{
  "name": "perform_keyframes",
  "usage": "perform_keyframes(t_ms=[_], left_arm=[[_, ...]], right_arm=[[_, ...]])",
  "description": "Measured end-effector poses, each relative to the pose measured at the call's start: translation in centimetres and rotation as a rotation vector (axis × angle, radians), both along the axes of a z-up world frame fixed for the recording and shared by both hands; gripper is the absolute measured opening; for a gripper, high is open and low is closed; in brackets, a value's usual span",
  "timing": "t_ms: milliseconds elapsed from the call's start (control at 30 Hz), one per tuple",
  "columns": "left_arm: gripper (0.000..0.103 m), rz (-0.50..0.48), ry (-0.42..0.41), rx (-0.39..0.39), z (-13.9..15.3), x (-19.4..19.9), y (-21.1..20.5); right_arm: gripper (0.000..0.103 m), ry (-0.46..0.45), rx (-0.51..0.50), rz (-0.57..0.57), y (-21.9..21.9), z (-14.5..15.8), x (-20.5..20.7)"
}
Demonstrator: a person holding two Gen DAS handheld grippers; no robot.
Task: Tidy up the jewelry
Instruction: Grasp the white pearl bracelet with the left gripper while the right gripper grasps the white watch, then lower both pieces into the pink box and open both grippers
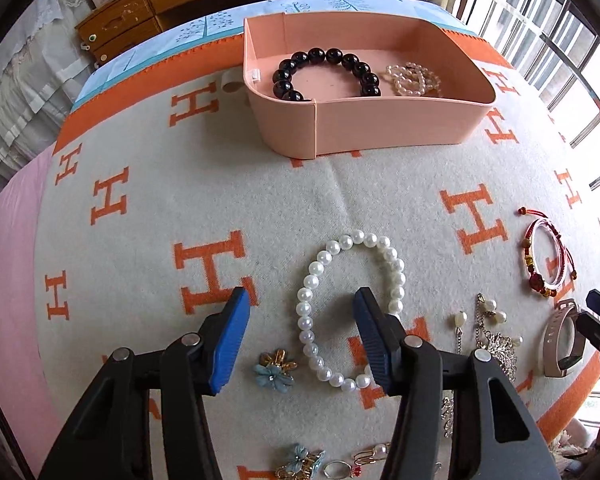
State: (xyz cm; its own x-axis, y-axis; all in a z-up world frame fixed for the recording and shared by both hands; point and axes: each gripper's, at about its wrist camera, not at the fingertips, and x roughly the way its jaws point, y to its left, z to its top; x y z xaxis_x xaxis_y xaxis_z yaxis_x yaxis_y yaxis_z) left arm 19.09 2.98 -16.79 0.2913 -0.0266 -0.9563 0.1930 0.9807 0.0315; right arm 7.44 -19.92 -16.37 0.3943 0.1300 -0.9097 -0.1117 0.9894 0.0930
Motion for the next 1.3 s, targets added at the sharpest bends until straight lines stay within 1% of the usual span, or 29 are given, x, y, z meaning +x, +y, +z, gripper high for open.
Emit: perform_keyframes(t_ms=[100, 133, 167, 200, 233, 333, 400, 467, 633, 767, 933, 1067, 1133, 1200, 1300], left_arm=[[0.041, -0.003, 0.020, -0.036, 0.0, 0.5, 0.1], [0.036, -0.006, 0.022, -0.037, 0.0, 0.6, 0.0], [0.025, -0.010, 0.022, -0.039, 0.0, 0.7, 0.0], [0.018, -0.008, 0.024, -0.044, 0.1, 0.7, -0.1], [0.006, -0.002, 0.026, -0.045, 0.0, 0.6, -0.2], [0.005, 0.030, 0.031, -0.078, 0.1, 0.5, 0.0], [0.005, 0.054, 0.033, -0.113, 0.4, 0.4, 0.4], [0.005, 0.069, 0.014, -0.135, 1.2, 0.0, 0.8], [0.005, 0.074, -0.071, -0.179, 5.3, -0.5, 0.6], [0.005, 0.057, -0.142, -0.189, 9.3, -0.1, 0.1], [0.005, 0.038, -0.248, -0.185, 13.8, 0.6, -0.7], [0.005, 0.050, -0.313, -0.172, 16.2, 3.0, -1.8], [0.005, 0.055, -0.325, -0.172, 16.5, 4.4, -2.3], [0.005, 0.064, -0.328, -0.164, 16.0, 6.0, -2.7], [0.005, 0.073, -0.289, -0.161, 13.9, 8.6, -3.2]], right_arm=[[0.032, 0.010, -0.012, 0.050, 0.9, -0.4, 0.1], [0.032, 0.015, -0.012, 0.061, 1.1, -0.6, 0.2], [0.032, 0.021, -0.014, 0.073, 1.3, -0.7, 0.2], [0.026, 0.023, -0.018, 0.083, 1.5, -0.9, 0.2], [0.014, 0.024, -0.021, 0.090, 1.6, -1.0, 0.2], [0.007, 0.031, 0.009, 0.083, 1.4, -1.1, 0.4], [0.007, 0.015, 0.035, 0.070, 1.1, -0.6, 0.3], [0.007, -0.015, 0.052, 0.060, 0.7, 0.4, 0.0], [0.007, -0.085, 0.100, 0.056, 0.8, 2.8, 0.0], [0.007, -0.139, 0.132, 0.058, 1.3, 4.9, 1.4], [0.007, -0.194, 0.173, 0.054, 2.0, 7.3, 5.0], [0.007, -0.194, 0.246, 0.022, 2.3, 8.6, 8.8], [0.007, -0.187, 0.282, 0.010, 2.7, 8.8, 11.1], [0.007, -0.175, 0.306, -0.007, 3.2, 8.7, 13.7], [0.007, -0.153, 0.301, -0.030, 4.2, 7.7, 16.7]])
